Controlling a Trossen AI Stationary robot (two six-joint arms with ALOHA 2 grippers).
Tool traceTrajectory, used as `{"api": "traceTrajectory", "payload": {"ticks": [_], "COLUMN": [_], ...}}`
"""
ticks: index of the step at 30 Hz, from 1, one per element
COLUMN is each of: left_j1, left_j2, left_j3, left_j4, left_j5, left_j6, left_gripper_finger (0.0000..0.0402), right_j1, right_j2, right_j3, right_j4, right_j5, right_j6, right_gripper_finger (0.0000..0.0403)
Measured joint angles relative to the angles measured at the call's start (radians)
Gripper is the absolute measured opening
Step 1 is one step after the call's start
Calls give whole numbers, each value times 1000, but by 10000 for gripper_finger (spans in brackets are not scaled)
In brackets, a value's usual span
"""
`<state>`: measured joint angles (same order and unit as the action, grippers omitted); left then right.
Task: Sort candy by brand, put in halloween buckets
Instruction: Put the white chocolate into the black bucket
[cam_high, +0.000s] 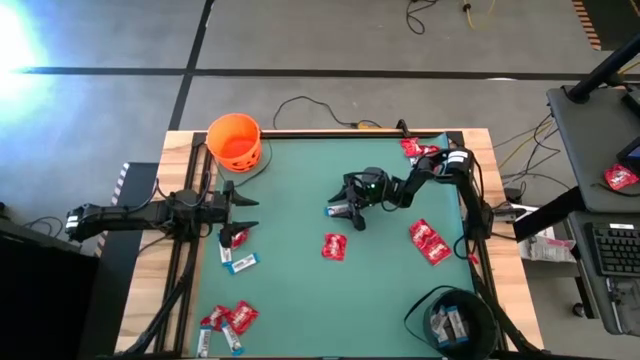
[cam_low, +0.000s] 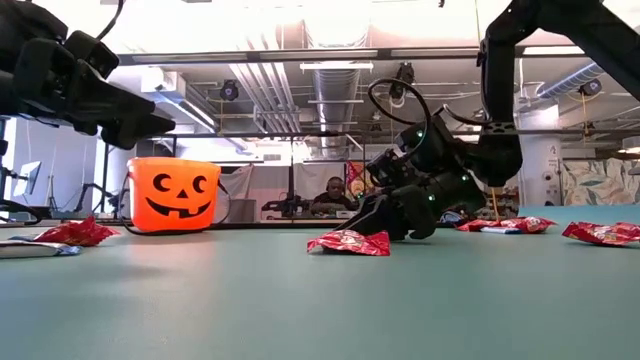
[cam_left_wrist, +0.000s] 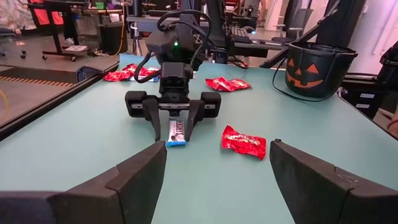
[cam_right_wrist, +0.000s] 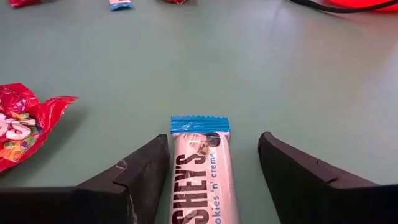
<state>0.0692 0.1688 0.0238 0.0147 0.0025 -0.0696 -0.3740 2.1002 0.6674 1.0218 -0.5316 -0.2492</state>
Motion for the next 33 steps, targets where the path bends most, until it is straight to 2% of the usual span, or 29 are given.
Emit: {"api": "traceTrajectory", "payload": {"ticks": [11,17,20,24,33], "left_j1": [0,0,0,0,0], "left_j2": [0,0,0,0,0], "left_j3": [0,0,0,0,0], "left_j4": [0,0,0,0,0], "left_j5": [0,0,0,0,0], "left_j6": [0,0,0,0,0], "left_gripper_finger": [272,272,272,272,272], "right_j1": [1,4,6,13,14], "right_j2": [86,182,199,186,62], "right_j3": [-6,17,17,16,13], "right_j4": [33,91,126,125,3], "right_j5": [-4,10,50,106,135], "right_j6": [-56,2,30,36,42], "right_gripper_finger": [178,135,119,109,112]}}
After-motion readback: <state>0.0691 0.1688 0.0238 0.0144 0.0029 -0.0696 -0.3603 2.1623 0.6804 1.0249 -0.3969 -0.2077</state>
